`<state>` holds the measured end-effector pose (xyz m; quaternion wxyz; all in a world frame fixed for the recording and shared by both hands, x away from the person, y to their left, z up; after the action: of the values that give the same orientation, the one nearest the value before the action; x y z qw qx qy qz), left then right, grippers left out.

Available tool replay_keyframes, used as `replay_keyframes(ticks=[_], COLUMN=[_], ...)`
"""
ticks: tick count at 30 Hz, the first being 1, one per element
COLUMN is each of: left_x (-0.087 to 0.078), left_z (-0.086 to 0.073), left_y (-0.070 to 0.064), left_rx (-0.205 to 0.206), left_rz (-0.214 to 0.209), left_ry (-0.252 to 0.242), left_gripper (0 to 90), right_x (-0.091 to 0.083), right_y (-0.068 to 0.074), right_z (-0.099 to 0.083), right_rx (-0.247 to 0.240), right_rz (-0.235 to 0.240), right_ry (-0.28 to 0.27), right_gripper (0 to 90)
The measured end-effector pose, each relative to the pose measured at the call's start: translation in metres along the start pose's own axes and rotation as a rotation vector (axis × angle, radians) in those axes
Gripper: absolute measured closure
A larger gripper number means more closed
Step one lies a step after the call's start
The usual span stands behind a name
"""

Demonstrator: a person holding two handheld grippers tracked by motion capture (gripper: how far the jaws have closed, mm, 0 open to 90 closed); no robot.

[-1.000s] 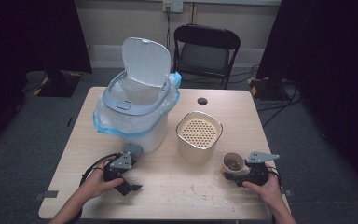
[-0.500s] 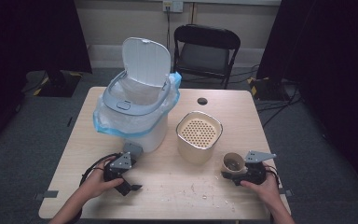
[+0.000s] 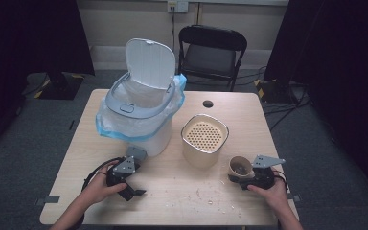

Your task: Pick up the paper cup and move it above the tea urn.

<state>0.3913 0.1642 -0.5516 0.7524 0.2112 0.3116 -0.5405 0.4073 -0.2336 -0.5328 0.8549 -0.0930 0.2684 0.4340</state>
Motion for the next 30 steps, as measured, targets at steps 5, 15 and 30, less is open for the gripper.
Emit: replay_keyframes(ticks=[5, 15, 30], left_x=[-0.001, -0.001, 0.000], left_z=[0.000, 0.000, 0.000], left_y=[0.000, 0.000, 0.000], left_rx=[0.002, 0.001, 0.001], left_rz=[0.000, 0.002, -0.003], left_ry=[0.008, 0.013, 0.003], left_gripper=[0.0, 0.0, 0.0], right_x=[-0.003, -0.005, -0.006], right_y=[-0.005, -0.015, -0.035], right_z=[0.000, 0.014, 0.052], right_rx=[0.001, 0.011, 0.012], right_rz=[-0.019, -0.058, -0.120], right_ry=[0.019, 0.034, 0.040], right_gripper=[31.4, 32.1, 32.7])
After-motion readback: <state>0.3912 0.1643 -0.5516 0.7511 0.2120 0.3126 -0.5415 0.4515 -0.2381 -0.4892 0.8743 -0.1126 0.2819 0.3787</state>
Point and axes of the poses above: each handheld gripper's, and its own axes: x roughly forward along the jaws, z roughly out of its top, y roughly to its left, the point moved 7 cm from there along x, roughly forward along the jaws
